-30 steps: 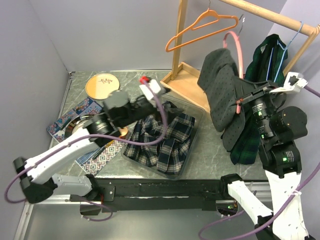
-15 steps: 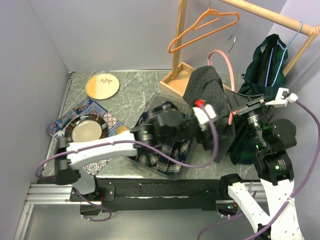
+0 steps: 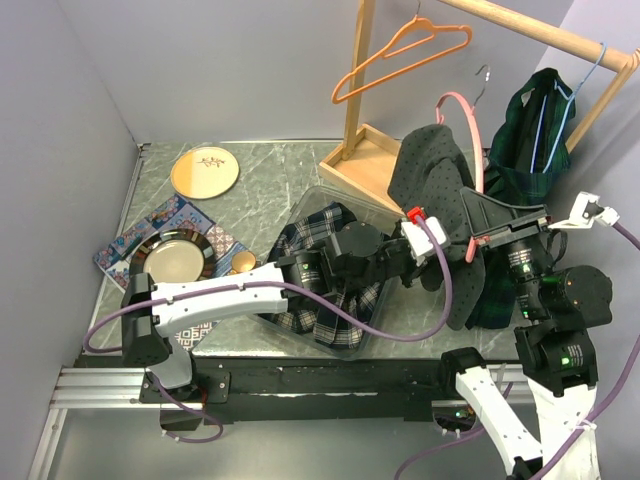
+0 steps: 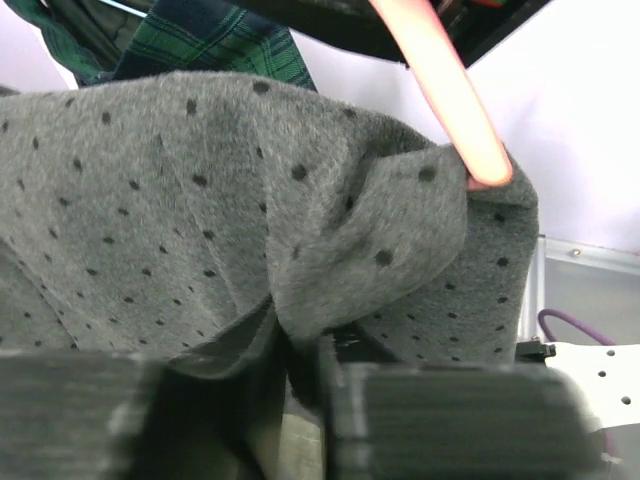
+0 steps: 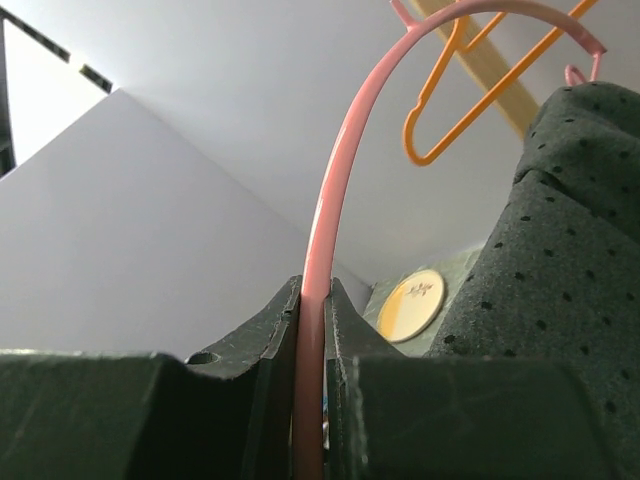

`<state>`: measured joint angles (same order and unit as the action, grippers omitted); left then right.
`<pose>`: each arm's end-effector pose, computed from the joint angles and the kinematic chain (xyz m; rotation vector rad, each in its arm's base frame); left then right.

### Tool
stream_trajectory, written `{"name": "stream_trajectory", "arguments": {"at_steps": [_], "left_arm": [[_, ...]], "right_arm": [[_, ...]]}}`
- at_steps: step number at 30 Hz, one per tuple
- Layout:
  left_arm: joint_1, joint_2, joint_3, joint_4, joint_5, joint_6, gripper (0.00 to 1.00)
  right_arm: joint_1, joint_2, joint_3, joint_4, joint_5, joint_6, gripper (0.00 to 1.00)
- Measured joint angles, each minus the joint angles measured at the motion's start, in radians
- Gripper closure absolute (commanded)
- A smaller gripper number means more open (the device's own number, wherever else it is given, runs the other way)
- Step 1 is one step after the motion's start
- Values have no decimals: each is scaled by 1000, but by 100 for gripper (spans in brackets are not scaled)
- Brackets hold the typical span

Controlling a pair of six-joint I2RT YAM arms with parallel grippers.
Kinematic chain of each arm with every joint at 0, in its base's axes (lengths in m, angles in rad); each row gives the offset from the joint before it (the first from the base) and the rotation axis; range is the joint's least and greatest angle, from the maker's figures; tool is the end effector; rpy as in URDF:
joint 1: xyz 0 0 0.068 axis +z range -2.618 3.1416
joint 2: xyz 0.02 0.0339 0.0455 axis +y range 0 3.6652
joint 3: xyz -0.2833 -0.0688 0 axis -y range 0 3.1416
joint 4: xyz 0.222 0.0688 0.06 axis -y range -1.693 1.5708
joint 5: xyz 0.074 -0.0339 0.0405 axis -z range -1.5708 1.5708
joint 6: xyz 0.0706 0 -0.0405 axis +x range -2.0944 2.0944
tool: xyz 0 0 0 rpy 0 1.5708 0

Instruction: Remove the skirt from the hanger

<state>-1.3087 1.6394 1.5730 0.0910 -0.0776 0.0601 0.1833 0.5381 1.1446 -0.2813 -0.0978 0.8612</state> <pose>0.1113 -0.3939 0.4448 0.9744 1.2962 -0.9197 0.0594 0.0180 0.4806 0.3496 1.2588 0.9607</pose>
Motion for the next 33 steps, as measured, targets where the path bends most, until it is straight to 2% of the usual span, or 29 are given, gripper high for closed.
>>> {"name": "stream_trajectory", "arguments": {"at_steps": [7,13,18,21,26,33], "left_arm": [[-2,-18,-7,-38,-36,3,99],[-16,-201,-127,-114,-201,-33,99],[-28,-364,-105,-259,-335,-68,99],[-28,-413,-26,-365,-386,-73,99],[-29,-404,244,-575,-438,-87,99],[-30,-346,512,-727,-574,-37,99]], "right_arm": [[0,4,11,-21,-40,31,100],[5,24,40,-51,30,-22,100],[11,21,6,-39,71,-37,100],[11,21,-19,-31,80,-45,100],[13,21,-40,-9,90,-49,100],[17,21,-50,24,98,-99,100]]}}
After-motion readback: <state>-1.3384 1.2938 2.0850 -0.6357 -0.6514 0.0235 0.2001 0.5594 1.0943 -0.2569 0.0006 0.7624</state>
